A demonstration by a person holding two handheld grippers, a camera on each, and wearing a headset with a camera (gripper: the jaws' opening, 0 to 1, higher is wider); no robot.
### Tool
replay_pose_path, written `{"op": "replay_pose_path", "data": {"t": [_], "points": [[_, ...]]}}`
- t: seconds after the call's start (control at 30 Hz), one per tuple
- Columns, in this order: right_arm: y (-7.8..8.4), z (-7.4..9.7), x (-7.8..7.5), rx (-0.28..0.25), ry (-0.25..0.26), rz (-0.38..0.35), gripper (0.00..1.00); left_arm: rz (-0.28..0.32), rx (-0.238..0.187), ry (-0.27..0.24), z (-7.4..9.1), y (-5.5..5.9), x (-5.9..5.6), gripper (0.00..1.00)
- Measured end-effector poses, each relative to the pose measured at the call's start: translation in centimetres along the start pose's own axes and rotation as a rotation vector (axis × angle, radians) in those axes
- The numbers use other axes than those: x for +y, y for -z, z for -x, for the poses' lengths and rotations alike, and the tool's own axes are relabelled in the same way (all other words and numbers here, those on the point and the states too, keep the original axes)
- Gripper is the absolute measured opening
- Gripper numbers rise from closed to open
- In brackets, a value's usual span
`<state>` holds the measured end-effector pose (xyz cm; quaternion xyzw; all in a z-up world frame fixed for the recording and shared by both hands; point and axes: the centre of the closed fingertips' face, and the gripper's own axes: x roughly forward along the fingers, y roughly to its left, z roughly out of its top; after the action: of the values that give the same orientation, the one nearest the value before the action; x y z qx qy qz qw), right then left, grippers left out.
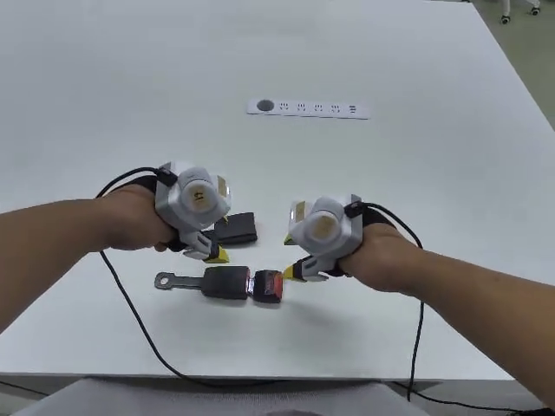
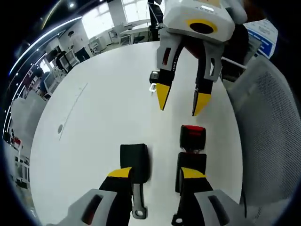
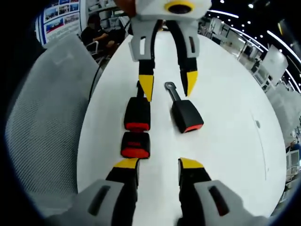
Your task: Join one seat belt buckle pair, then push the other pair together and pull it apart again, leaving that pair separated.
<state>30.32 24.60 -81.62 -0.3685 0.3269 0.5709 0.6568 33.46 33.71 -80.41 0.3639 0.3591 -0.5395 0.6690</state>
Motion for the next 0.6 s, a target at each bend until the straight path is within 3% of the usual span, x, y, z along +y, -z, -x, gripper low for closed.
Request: {"op": "replay_pose_path", "data": {"t": [0.3,0.47,0.6], "points": [[5.0,1.3,-3.3,0.047,0.028,-0.045,0.35,0.027,0.008,0.004,-1.7,0.2,3.2,0.42],[8.0,2.3,-4.9,0.079,0.043,-0.081,0.35,0.025,0.043,0.026,-2.4,0.9,3.3,0.44],[9.8,3.0,-5.2,0.110,0.051,-0.072,0.36,0.009,0.060,0.041,-2.9,1.4,3.2,0.45]]}}
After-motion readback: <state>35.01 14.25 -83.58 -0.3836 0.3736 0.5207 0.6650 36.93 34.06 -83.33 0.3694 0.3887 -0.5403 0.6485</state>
